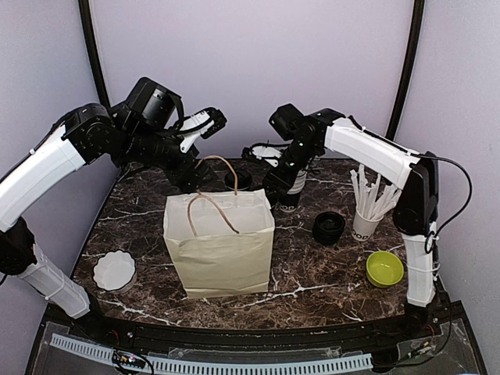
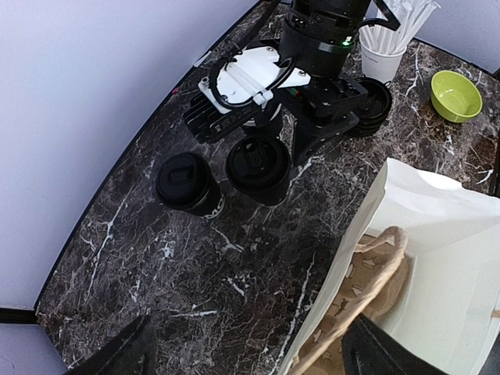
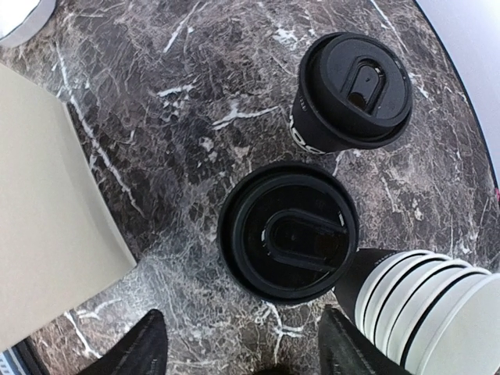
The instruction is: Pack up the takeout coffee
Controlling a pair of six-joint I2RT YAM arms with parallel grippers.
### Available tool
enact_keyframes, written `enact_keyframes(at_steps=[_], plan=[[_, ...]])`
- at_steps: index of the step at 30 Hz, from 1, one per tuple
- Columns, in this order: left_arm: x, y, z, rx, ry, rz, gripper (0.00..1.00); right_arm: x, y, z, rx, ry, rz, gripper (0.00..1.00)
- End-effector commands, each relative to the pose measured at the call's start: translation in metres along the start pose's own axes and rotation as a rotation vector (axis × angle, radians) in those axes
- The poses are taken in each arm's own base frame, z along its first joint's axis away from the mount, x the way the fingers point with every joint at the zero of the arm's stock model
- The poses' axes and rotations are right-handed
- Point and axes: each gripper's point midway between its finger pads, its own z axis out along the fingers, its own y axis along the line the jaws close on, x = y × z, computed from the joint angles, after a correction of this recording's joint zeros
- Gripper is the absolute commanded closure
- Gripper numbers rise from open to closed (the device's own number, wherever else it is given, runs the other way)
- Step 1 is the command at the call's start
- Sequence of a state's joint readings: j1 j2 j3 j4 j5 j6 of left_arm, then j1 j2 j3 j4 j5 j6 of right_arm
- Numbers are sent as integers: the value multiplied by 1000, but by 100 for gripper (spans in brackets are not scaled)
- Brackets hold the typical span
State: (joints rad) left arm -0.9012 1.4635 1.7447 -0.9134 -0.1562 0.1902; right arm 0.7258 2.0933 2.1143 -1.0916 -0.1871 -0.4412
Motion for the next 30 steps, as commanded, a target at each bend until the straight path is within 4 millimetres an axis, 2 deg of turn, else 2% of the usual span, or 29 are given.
enact_keyframes(at_steps=[1,3,9,16,19,26,28,30], plan=[[-2,2,-12,2,-29,-11,16,-15,-14,20,35,-10,-2,29],[-1,2,-13,0,-25,-10,16,-13,-18,32,41,11,7,27],[0,3,-14,-3,-22,-10,16,-7,-22,46,48,37,20,24],[2,1,-10,5,-16,-7,16,-3,-16,49,17,49,30,38],[1,1,-10,5,-16,-4,16,-5,-12,44,-1,37,26,37],[-2,3,-15,-3,-29,-4,16,-28,-13,8,34,-62,4,34],[0,3,-14,-2,-23,-4,16,-34,-17,4,55,-83,-1,32],[0,2,-14,0,-21,-2,16,-35,-22,8,73,-77,-3,28]])
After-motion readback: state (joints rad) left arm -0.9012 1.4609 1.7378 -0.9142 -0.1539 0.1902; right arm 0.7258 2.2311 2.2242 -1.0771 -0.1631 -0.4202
